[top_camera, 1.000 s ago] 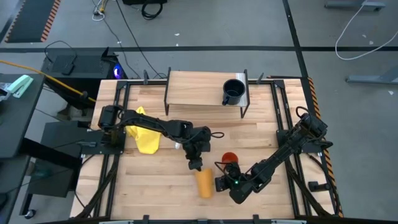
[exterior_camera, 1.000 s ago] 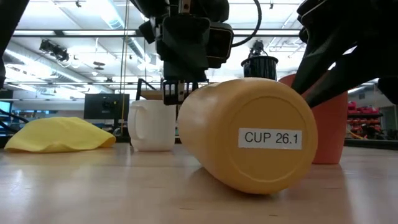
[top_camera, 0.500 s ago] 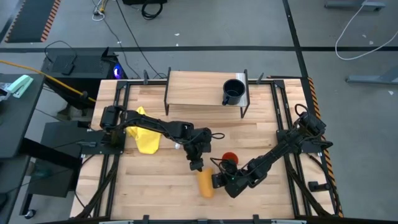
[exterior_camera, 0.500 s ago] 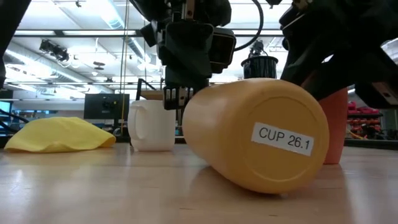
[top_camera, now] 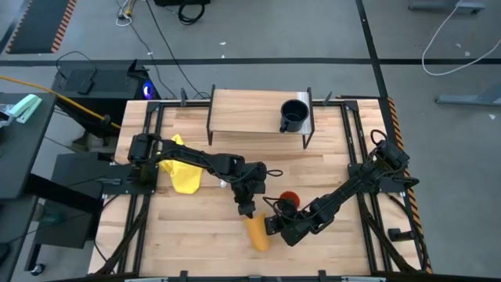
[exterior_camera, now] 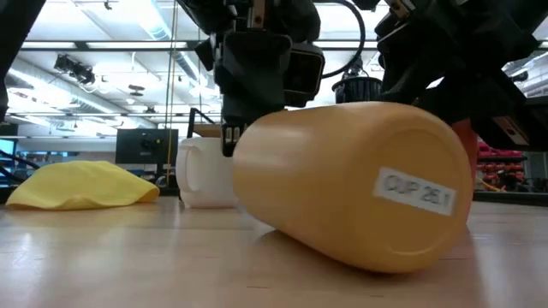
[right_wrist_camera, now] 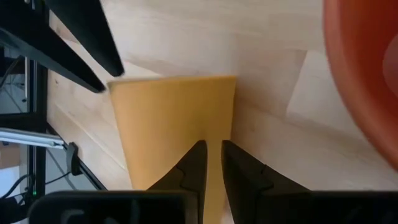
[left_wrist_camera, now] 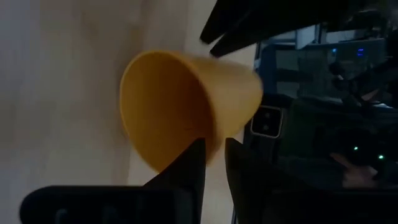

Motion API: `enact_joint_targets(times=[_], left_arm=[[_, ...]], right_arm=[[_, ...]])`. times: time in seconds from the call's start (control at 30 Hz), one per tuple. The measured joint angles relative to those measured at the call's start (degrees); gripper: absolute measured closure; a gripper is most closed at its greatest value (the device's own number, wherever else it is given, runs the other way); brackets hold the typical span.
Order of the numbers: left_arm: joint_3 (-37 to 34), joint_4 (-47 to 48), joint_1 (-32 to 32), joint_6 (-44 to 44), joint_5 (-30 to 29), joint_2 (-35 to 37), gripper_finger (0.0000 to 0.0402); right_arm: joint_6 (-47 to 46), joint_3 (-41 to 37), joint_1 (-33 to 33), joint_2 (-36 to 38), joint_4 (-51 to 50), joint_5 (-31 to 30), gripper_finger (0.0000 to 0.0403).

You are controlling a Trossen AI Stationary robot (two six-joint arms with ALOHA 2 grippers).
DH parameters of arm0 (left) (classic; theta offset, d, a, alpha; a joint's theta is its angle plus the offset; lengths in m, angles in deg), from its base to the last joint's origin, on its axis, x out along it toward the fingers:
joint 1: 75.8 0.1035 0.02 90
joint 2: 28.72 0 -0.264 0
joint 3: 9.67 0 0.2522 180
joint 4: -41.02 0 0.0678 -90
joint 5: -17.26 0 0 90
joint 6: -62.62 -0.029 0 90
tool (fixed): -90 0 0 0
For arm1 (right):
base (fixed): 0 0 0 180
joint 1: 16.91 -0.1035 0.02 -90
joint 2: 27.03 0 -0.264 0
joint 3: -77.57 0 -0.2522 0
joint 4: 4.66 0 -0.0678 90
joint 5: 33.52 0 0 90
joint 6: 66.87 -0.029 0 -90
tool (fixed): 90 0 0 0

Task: Stack small to large cups/mugs on shelf
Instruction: Put the yellow cup on the shelf

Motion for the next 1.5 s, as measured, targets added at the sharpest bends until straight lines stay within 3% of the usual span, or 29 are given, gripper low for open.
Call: enact_joint_targets(times=[0.43,0.87,1.13,1.5], left_arm=[[0.0,-5.59,-0.58,3.16,3.35,0.01,0.0334],[0.0,-2.96,-0.03,2.71,3.34,0.01,0.0336],[0.0,3.39,1.49,0.05,0.21,0.03,0.0332],[0.0,0.0,-0.89,0.99,0.7,0.03,0.0339]], right_arm=[[0.43,0.0,0.02,0.0,-0.02,0.0,0.0347],[0.45,0.0,-0.1,0.0,-0.02,0.0,0.0348],[0.47,0.0,-0.13,0.0,-0.02,0.0,0.0348],[1.54,0.0,-0.11,0.0,-0.04,0.0,0.0348]])
